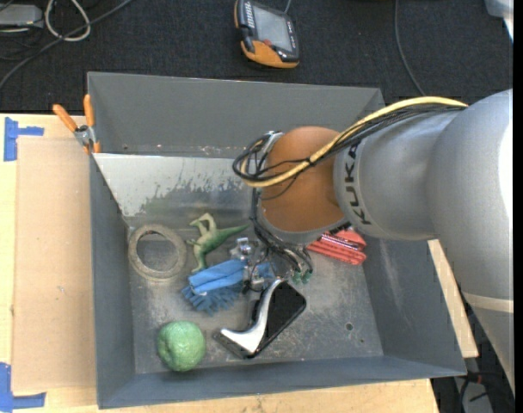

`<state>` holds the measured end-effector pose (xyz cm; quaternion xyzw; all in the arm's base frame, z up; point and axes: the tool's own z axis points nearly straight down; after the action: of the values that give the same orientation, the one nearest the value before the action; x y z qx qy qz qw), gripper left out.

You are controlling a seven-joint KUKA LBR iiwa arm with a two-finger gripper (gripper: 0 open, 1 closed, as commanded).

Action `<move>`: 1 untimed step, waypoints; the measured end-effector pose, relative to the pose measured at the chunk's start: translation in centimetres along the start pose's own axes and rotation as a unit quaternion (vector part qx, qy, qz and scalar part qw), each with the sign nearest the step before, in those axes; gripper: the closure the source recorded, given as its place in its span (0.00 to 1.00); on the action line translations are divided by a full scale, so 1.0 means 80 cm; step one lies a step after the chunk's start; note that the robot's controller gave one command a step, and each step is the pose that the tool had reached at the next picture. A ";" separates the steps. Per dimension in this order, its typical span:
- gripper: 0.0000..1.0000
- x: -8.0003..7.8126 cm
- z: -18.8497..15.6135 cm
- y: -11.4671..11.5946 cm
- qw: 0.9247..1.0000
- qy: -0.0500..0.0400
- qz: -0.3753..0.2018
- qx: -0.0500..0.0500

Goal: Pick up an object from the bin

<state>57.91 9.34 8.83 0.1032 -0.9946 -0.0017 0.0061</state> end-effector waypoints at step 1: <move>1.00 0.003 -0.041 0.001 1.000 0.004 0.000 0.000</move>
Offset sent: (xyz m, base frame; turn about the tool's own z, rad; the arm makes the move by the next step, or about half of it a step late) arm -0.0022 0.0000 0.0472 0.0003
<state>57.69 9.35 12.10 0.1029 -0.9946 -0.0016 0.0102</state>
